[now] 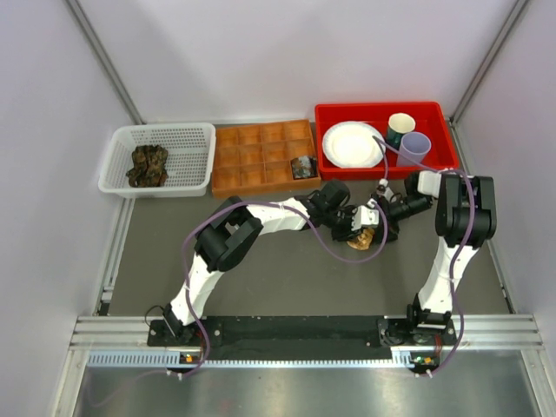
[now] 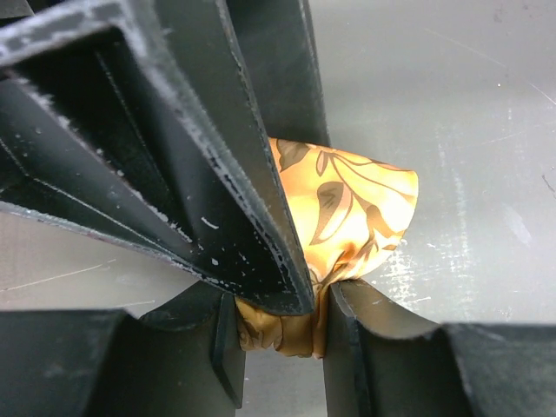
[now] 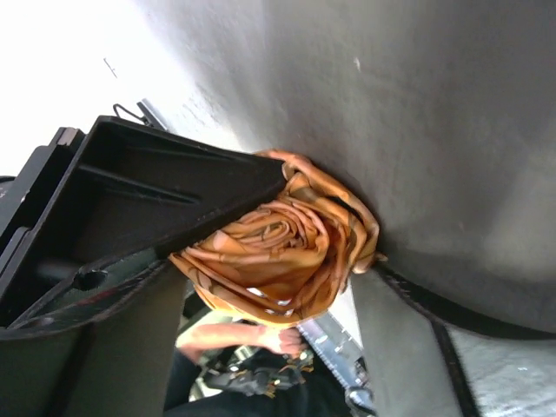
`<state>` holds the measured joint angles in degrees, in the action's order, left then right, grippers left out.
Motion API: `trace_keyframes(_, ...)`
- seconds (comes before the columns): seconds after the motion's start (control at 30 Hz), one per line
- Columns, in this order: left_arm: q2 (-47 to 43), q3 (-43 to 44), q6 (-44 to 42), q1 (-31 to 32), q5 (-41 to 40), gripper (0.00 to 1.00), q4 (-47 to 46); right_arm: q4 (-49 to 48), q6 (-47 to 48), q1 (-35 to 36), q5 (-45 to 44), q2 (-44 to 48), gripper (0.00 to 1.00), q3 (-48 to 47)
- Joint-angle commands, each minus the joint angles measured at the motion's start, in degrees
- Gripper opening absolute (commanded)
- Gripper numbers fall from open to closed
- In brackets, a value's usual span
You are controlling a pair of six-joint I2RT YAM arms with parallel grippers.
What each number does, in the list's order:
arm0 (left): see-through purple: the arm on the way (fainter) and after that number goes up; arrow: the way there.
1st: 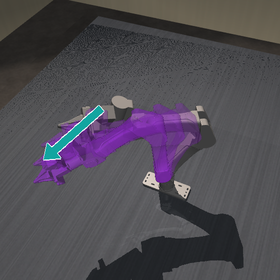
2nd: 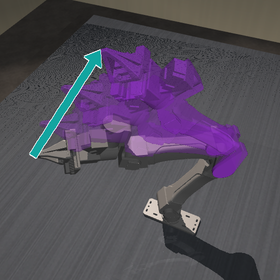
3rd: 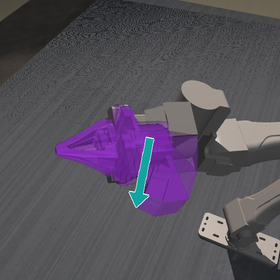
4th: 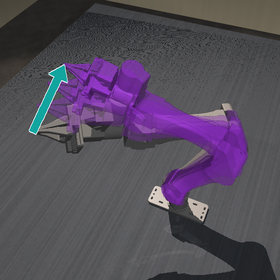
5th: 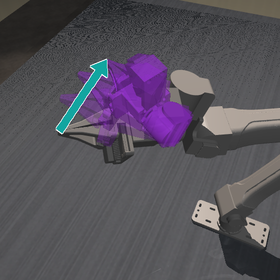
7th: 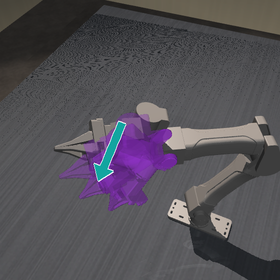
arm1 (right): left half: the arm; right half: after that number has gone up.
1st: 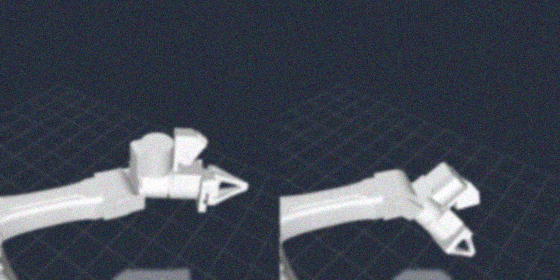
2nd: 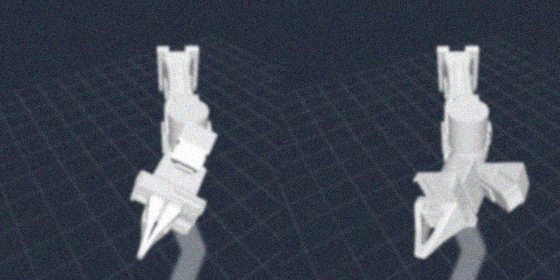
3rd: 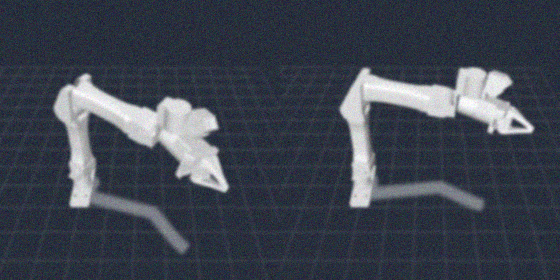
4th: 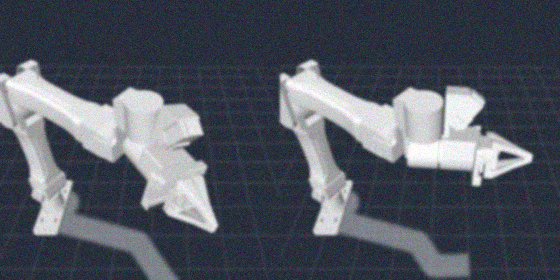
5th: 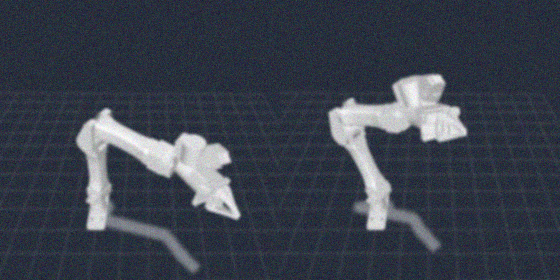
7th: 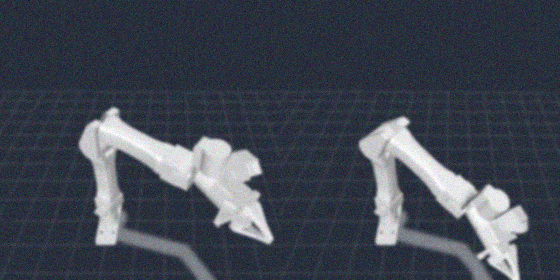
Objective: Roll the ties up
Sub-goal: Roll the tie at the center of the board, then pick up the tie at the center of the board.
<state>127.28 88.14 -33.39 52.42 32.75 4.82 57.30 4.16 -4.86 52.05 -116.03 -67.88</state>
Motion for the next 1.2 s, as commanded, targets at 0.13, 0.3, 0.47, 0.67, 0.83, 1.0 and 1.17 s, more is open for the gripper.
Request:
trace_keyframes(0.13, 4.1, -3.6, -0.5, 0.7, -4.2, 0.00, 12.1, -9.0, 7.8, 0.7, -1.3, 3.0, 0.64, 2.2)
trace_keyframes(0.3, 4.0, -3.7, 0.1, 0.6, -4.0, 0.00, 12.1, -9.9, 9.8, 0.5, -2.8, 7.4, 0.99, 5.2)
trace_keyframes(0.47, 5.0, -2.4, 0.8, 0.5, -4.1, 0.00, 13.9, -12.4, 11.4, -0.9, -2.7, 9.9, 0.99, 7.5)
trace_keyframes(0.67, 4.8, -2.6, 0.5, 0.3, -3.9, 0.00, 14.1, -12.6, 14.0, -3.7, -9.5, 13.9, 0.99, 6.0)
trace_keyframes(0.83, 5.0, -2.9, 0.6, 0.3, -3.7, 0.00, 13.9, -17.0, 11.4, -3.3, -8.9, 14.5, 0.99, 7.2)
trace_keyframes(1.0, 5.2, -2.6, 0.5, 0.2, -3.7, 0.00, 13.7, -15.6, 11.0, -0.6, -7.6, 9.0, 0.99, 6.8)
trace_keyframes(1.17, 4.9, -2.8, 0.9, 0.2, -3.7, 0.00, 13.7, -7.6, 14.4, -0.4, -2.0, 4.5, 0.99, 5.5)
